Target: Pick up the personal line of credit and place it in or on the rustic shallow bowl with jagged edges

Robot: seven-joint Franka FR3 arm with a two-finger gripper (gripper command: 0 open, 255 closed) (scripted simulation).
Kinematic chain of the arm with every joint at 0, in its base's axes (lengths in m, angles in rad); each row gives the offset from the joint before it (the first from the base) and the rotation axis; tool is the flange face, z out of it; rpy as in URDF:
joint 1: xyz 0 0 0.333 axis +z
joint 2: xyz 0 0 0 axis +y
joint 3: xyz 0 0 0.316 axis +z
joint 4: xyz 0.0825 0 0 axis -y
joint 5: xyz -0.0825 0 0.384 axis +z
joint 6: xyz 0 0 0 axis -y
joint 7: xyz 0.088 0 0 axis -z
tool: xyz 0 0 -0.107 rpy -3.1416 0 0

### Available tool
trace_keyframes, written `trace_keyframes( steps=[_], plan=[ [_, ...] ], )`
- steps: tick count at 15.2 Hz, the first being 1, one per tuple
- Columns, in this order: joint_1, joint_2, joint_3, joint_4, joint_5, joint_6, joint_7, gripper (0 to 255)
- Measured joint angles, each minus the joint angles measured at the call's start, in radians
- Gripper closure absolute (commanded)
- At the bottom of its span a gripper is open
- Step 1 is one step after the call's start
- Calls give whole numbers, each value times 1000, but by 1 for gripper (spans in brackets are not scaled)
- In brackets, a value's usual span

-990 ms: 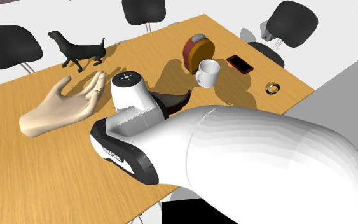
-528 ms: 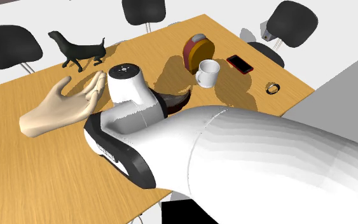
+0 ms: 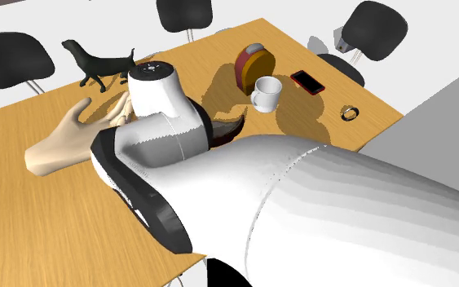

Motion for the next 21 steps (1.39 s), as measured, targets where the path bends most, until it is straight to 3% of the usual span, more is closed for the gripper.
trace_keyframes(
  steps=[18,21],
  plan=[
    [-16,-99,-10,156,58,-236,-20,255],
    [-21,-53,-14,220,25,-265,-14,255]
  ],
)
